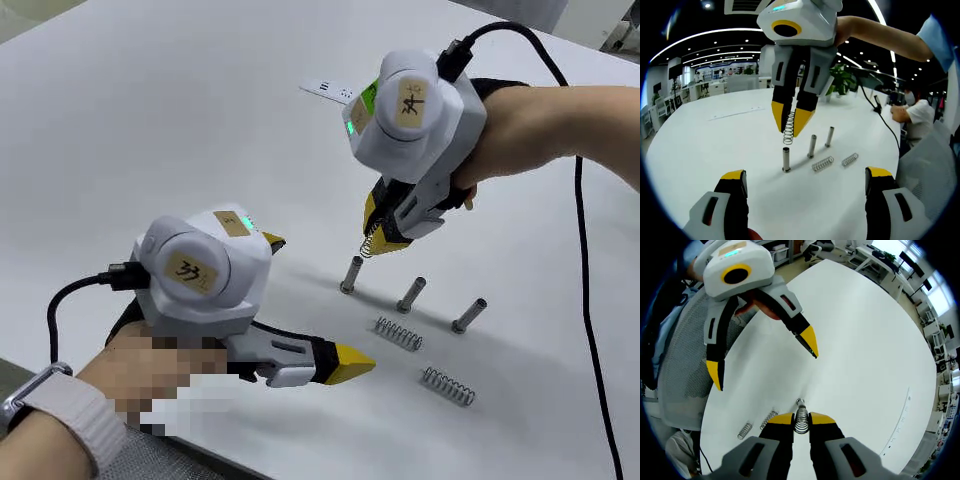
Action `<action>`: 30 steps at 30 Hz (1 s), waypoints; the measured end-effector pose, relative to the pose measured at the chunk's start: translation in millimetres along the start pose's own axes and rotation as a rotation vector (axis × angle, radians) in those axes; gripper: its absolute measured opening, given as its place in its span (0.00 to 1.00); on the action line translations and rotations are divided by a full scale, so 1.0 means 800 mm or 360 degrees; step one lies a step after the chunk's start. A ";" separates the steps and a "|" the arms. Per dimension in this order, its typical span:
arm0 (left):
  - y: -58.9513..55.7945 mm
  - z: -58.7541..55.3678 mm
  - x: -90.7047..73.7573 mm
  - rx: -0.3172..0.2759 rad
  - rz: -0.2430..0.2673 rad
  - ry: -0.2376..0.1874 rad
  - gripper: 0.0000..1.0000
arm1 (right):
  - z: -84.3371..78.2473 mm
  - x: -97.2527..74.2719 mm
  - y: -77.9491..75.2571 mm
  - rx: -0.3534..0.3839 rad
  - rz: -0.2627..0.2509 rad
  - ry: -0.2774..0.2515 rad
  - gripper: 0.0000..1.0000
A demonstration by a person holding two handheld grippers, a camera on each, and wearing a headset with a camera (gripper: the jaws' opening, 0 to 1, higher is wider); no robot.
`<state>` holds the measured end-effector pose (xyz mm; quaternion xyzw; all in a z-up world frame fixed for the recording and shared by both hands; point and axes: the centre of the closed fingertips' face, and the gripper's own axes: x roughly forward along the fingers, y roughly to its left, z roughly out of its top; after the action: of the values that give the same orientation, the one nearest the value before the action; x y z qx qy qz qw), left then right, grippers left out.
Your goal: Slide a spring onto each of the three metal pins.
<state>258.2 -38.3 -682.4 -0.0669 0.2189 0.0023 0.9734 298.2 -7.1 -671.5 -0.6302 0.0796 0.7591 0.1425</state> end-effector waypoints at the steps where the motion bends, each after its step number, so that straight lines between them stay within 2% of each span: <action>1: 0.000 0.000 0.000 0.0001 -0.0002 0.0002 1.00 | 0.001 0.001 0.000 -0.0003 0.0002 -0.0001 0.12; 12: 0.002 0.002 -0.001 -0.0012 0.0002 -0.0010 1.00 | 0.000 0.014 -0.002 -0.0031 0.0027 0.0044 0.12; 30: 0.001 0.002 0.000 -0.0004 -0.0009 -0.0004 1.00 | -0.004 0.018 -0.002 -0.0048 0.0042 0.0078 0.13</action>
<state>259.0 -37.1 -681.5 -0.0688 0.2176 -0.0001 0.9736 299.1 -4.7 -686.1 -0.6495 0.0798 0.7464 0.1211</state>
